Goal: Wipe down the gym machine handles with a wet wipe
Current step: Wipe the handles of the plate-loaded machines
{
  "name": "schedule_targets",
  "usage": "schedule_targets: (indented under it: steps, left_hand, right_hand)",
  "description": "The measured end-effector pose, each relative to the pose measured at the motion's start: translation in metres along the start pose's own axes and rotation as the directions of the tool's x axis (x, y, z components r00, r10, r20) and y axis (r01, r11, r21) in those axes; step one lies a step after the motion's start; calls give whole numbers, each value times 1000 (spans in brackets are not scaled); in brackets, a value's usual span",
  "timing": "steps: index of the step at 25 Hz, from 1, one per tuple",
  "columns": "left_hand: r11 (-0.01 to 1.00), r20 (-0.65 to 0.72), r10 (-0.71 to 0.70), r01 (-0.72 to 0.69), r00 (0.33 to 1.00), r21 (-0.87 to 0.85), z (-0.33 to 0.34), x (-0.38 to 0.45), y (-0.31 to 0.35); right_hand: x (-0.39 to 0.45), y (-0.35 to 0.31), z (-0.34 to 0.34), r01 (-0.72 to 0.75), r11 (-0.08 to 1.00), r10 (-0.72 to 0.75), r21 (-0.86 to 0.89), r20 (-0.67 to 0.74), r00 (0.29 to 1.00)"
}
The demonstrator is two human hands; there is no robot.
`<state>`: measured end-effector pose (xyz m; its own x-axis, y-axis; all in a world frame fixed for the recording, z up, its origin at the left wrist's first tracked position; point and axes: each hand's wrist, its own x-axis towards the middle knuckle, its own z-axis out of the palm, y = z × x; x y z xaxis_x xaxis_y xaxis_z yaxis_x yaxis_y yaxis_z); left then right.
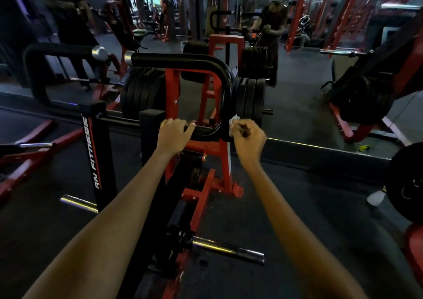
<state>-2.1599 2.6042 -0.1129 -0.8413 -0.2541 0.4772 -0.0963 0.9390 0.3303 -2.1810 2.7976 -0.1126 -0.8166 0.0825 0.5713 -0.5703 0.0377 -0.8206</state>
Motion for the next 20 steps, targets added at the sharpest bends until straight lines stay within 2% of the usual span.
schedule_targets:
  steps: [3,5,9,11,14,16,18,20]
  left_hand:
    - [1000,4,6,-6,1000,-15,0,1,-1]
    - [1000,9,13,-13,1000,-20,1,1,-1]
    - [999,11,25,-24,1000,-30,0,1,-4]
    - [999,21,30,-29,999,-35,-1,1,-3]
    - [999,32,24,-23,999,-29,-1,0,-3]
    - [999,51,19,-17,999,-36,-3,0,-5]
    - [999,55,34,-32,998,-36,-3,1,-5]
    - [998,34,43,-41,999,-47,-2,0,-5]
  right_hand:
    - [43,-24,-3,118,993,-119,-22,-37,992]
    - [53,-28,6,125,991,-127,-41,-28,992]
    - [4,-4,21,-7,1000,9,24,-108,994]
    - [-23,3,26,-121,988,131,93,-110,985]
    - [-56,3,42,-361,907,365,219,22,931]
    - [-58,-1,44,-474,821,465,318,109,878]
    - [-44,-6,37,-497,776,516,389,63,854]
    - [-32,-9,26,-468,787,511,402,1,860]
